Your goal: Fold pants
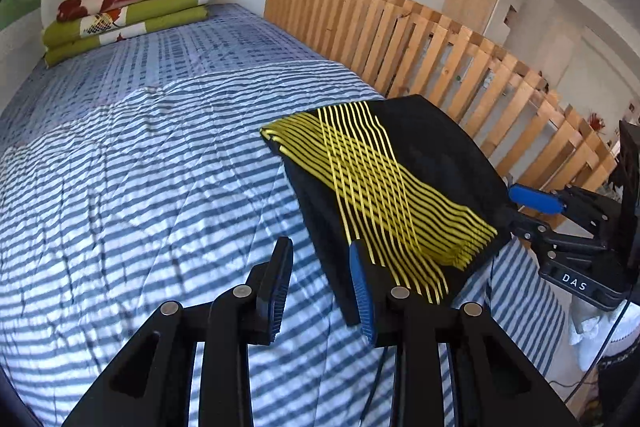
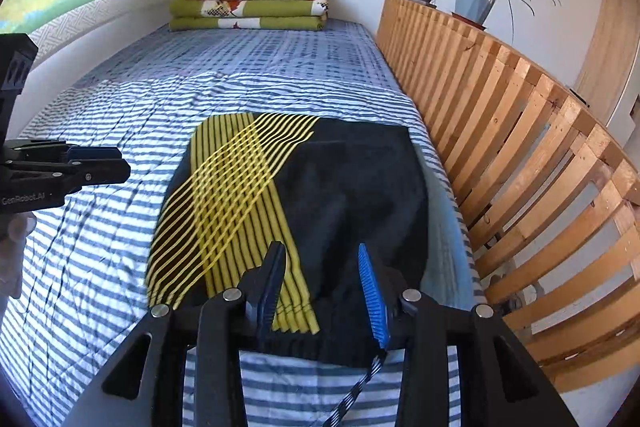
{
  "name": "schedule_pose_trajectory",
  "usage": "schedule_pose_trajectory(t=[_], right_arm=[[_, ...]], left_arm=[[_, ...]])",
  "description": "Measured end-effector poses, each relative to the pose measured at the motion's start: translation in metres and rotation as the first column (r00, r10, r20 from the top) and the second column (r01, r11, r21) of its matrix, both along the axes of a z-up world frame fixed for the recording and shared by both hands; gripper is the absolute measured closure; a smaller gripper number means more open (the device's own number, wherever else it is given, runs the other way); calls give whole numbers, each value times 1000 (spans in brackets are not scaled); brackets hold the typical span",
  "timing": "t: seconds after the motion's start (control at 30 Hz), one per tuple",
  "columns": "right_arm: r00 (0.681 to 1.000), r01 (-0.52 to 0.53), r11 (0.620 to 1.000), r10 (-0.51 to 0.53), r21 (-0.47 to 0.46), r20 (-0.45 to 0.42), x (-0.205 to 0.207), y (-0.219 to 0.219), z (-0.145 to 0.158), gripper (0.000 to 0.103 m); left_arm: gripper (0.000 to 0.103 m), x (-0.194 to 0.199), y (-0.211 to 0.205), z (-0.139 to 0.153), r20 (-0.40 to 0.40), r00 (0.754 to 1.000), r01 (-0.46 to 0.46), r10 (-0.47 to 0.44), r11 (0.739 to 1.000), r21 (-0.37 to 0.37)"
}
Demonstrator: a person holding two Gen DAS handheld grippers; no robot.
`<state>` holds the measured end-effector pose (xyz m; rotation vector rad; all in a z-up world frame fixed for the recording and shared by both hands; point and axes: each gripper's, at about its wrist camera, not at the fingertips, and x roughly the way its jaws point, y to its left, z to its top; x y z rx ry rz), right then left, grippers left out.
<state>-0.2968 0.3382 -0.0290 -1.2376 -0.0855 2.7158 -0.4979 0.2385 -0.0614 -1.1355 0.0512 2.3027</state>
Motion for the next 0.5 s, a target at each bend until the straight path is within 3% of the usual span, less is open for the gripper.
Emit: schedule_pose_trajectory(t=[0.1,0.2,0.37,0.5], right_arm=[[1000,-6,997,5,-76,-9,27,-26,-3,66],[999,0,997,-3,-77,-41,55,-53,2,66],[998,-3,993,-4,-118,-59,102,-105,17,64],[996,6,990,-19,-138,-90,138,-139,29,60]], left_arm=[[71,50,-33,1,22,1000,-17,17,1000,-2],[69,100,-63,8,-3,999,-45,45,998,-34],[54,171,-115,28,-19,996,-84,84,996,2],[51,220,-145,43,-48,995,-84,85,996,8]])
